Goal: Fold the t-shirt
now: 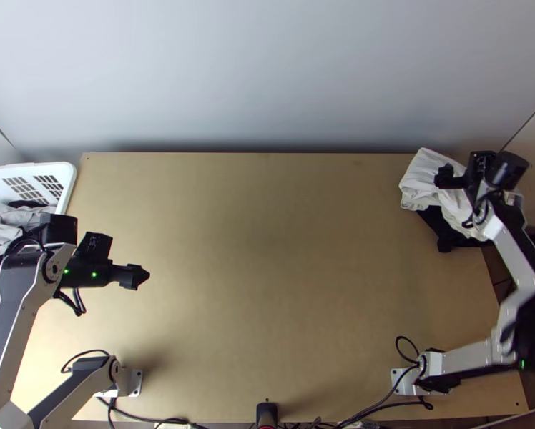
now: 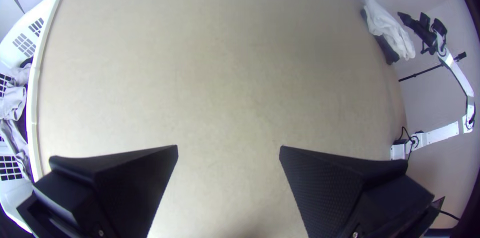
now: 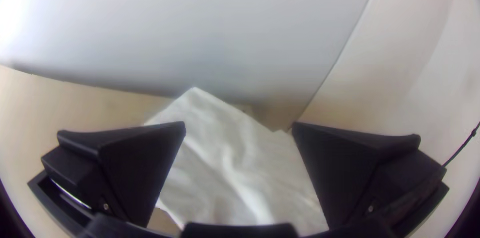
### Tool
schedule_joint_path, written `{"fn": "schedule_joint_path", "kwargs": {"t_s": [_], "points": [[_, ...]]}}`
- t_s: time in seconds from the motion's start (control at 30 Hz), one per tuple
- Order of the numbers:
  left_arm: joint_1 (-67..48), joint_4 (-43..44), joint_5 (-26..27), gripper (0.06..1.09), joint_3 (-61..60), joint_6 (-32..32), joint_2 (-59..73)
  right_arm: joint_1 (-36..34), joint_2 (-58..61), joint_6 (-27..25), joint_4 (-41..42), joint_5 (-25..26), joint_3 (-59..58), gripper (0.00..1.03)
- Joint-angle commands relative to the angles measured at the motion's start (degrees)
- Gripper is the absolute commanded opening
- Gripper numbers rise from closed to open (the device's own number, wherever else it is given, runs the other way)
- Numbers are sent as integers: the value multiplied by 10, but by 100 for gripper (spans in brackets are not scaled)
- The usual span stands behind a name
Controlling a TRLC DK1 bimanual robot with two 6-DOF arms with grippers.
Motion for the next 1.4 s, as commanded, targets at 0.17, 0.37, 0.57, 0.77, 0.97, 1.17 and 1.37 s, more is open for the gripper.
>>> {"fn": "schedule_joint_path", "kwargs": {"t_s": [0.17, 0.37, 0.57, 0.77, 0.97, 1.17, 1.37], "points": [[2, 52, -12, 104, -19, -11, -56, -35, 161, -2, 44, -1, -42, 99], [2, 62, -12, 104, -29, -14, -64, -54, 181, -7, 70, -1, -78, 99], [2, 112, -46, 104, -41, -30, -71, -57, 123, 9, 71, -2, -64, 99], [-2, 145, -52, 104, -44, -40, -78, -34, 45, 43, -2, -20, 8, 99], [-3, 173, -57, 104, -42, -39, -88, -6, -60, 156, -16, -23, 24, 99], [-4, 224, -59, 104, -59, -44, -135, 85, -167, 188, -63, -23, -2, 99], [1, 296, -89, 104, -95, -41, -207, 199, -255, 164, -140, -31, -66, 99]]}}
